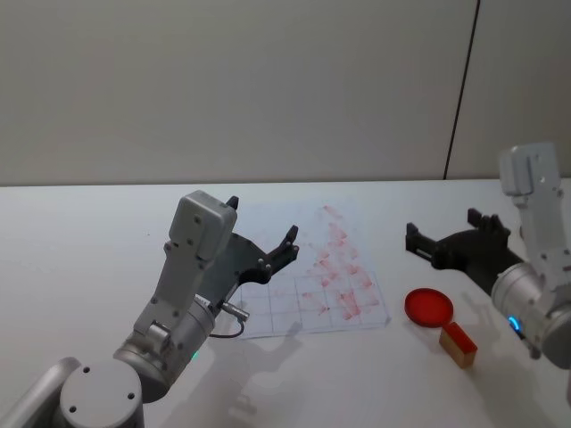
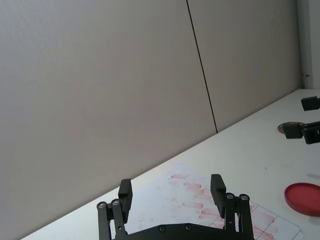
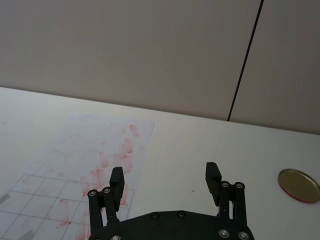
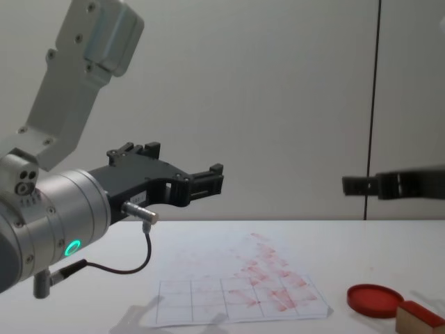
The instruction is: Use the one hand to pick up the stamp and affix it onto the A4 paper.
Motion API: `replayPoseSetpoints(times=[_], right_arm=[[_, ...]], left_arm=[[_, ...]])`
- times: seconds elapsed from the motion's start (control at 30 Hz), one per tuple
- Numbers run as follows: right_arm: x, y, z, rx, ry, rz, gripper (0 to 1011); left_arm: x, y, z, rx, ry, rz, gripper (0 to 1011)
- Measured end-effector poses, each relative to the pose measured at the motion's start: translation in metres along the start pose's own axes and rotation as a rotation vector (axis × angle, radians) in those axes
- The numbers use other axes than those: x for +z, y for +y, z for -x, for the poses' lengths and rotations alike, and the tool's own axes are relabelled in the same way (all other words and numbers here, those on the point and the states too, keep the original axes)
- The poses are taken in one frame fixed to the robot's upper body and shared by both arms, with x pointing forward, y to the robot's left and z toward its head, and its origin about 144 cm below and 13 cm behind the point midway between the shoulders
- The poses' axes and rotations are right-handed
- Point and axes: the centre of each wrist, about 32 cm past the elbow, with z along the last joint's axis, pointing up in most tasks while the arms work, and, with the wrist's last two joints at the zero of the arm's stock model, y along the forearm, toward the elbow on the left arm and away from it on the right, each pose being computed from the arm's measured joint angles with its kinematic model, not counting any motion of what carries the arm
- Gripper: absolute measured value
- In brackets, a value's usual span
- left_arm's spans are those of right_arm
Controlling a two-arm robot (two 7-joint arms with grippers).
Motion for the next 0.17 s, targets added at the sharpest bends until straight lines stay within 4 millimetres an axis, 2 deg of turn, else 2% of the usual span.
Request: replayPoseSetpoints(times=[0.17], right_arm=[[0.0038,-0.0050,-0.0021,-0.009,-0.021,-0.043,1001]], left_arm=[[0.0000,0.0000,0.0000,0.000,0.000,0.000,993]])
